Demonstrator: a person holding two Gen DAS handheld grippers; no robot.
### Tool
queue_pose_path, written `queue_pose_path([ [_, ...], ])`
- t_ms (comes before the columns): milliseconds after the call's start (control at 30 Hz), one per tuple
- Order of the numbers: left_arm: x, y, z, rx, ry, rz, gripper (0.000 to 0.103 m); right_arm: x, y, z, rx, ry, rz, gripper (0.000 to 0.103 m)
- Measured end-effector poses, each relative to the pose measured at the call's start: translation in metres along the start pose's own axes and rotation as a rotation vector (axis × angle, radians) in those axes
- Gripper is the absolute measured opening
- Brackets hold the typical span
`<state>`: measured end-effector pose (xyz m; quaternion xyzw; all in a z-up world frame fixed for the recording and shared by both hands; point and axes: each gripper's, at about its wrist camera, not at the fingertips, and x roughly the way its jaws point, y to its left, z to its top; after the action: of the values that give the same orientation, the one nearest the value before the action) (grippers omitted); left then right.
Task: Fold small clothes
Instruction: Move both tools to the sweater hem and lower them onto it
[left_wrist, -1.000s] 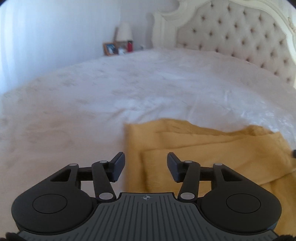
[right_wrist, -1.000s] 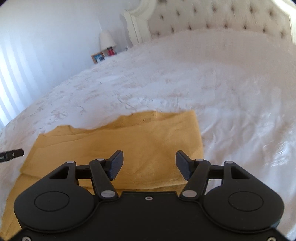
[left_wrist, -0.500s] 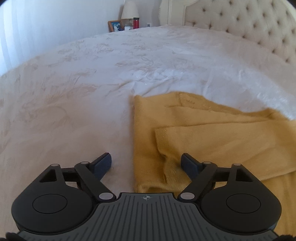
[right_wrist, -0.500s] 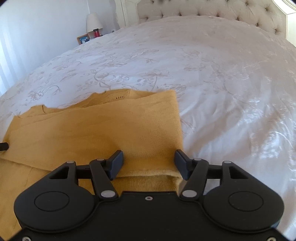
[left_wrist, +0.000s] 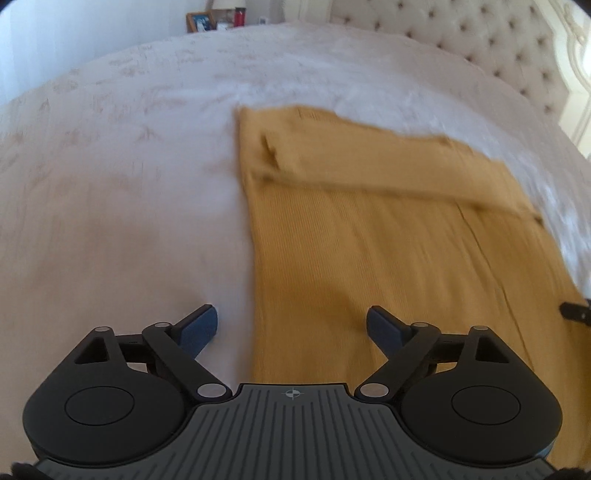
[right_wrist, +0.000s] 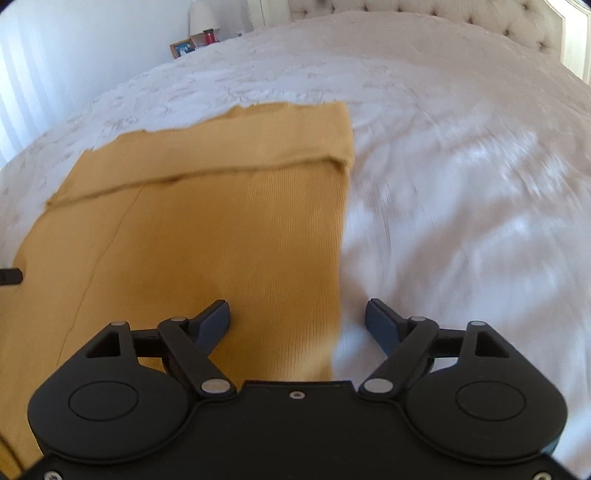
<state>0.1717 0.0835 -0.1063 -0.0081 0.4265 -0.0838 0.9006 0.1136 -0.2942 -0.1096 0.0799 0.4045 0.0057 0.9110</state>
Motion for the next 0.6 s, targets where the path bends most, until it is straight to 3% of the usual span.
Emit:
queue_pose_path([
  [300,-0.028,-0.008,-0.056,-0.004,0.027,-0.015,0.094,-0.038,0.007,-0.048,0.094,0.035,0.008,0.089],
  [600,-0.045,-0.017,-0.081,0.016,0.034,-0.016,0.095,-0.061,0.012,-0.075,0.145,0.05,0.032,0.096],
])
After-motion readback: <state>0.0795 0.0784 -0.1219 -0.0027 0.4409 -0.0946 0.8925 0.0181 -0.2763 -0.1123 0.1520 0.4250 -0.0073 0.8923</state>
